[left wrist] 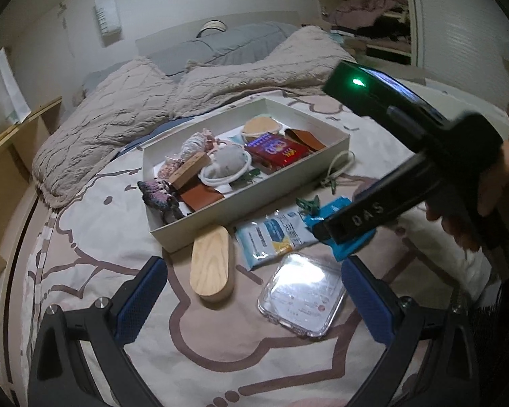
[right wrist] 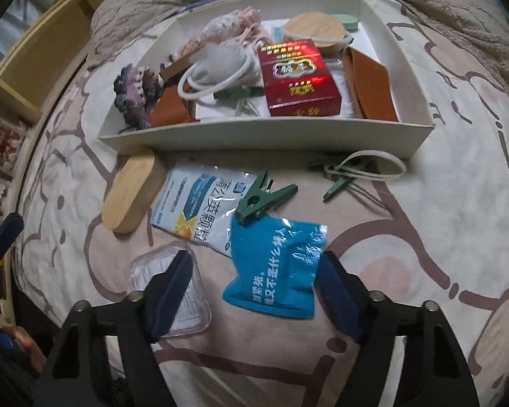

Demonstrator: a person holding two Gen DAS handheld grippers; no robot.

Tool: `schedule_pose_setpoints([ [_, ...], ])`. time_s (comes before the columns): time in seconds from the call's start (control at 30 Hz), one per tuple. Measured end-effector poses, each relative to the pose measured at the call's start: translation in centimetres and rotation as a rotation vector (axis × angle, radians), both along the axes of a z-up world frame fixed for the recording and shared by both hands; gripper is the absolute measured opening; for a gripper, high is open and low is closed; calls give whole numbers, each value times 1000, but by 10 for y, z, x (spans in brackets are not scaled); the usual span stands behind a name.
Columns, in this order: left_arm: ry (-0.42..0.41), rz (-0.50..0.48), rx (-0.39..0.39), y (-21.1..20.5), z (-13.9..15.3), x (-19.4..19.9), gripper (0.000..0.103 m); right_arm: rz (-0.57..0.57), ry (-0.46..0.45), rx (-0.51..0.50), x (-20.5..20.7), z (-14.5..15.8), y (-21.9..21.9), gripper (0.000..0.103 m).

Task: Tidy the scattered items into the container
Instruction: 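Move the right tool to the blue packet and close on it, then lift the blue packet off the bed with the right tool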

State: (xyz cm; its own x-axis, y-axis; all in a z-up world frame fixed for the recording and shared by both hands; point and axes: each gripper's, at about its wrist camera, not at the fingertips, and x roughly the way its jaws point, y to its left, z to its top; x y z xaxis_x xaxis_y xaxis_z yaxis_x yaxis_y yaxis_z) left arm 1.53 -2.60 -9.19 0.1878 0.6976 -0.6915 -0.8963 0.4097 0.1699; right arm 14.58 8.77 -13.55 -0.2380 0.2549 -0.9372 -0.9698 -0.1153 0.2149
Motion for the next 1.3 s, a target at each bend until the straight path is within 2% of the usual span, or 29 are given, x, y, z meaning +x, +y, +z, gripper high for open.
schedule_pose_setpoints([
  [0.07,8,-8,-5,-1,-3,2,103,0,-26,-4,-2,-3,1,69],
  [0.37,31,-26,-21,-2,-12,7,103,-13,-108,-35,-8,-17,4,69],
  [0.53,33,-44,-28,-1,-16,9,103,27,-127,-29,-11,-22,5,68],
  [0.6,36,-54,-31,-1,-18,11,103,41,-135,-22,-10,-22,4,59],
  [0.63,42,-57,-31,-1,-19,12,103,43,-139,-18,-9,-22,4,57],
  [0.9,104,-68,-93,10,-44,22,103,53,-105,-10,11,-14,-9,54],
  [1.1,144,-97,-135,16,-61,33,103,27,-35,-13,38,-10,-15,54],
  [1.3,137,-129,-235,26,-77,41,103,-21,27,-23,52,-7,-19,54],
])
